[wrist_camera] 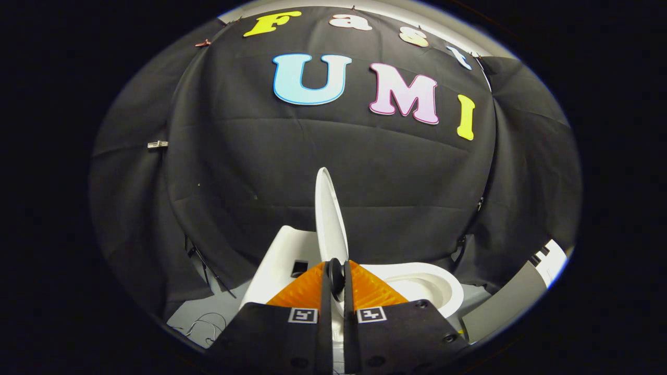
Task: Open the toilet lid.
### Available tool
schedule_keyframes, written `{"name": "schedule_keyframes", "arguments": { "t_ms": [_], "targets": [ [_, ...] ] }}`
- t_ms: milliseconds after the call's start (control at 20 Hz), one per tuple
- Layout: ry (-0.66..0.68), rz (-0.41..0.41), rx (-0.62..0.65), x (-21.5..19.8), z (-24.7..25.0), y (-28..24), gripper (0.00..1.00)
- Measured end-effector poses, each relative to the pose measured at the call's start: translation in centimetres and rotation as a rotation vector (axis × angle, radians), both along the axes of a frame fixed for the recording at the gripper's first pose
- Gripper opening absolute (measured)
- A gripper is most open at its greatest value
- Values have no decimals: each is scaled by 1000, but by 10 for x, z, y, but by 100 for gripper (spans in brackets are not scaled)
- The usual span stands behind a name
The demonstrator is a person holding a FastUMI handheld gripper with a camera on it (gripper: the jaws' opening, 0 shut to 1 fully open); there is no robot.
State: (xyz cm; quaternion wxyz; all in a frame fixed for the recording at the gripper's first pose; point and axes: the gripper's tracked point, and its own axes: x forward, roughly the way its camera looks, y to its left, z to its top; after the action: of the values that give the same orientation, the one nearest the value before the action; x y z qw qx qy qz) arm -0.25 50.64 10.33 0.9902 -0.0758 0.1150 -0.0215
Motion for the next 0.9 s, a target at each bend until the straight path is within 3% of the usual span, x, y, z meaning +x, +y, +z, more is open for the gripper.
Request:
{"name": "schedule_keyframes", "arguments": {
  "t_ms": [100, 250, 350, 450, 900],
  "targets": [
    [24, 24, -11, 1, -5, 2, 16],
    [28, 83, 10, 1, -4, 11, 30],
    [63, 150, 20, -2, -8, 24, 65],
    [74, 144, -30, -5, -9, 18, 99],
    [5, 226, 33, -16, 23, 24, 99]
  ]
}}
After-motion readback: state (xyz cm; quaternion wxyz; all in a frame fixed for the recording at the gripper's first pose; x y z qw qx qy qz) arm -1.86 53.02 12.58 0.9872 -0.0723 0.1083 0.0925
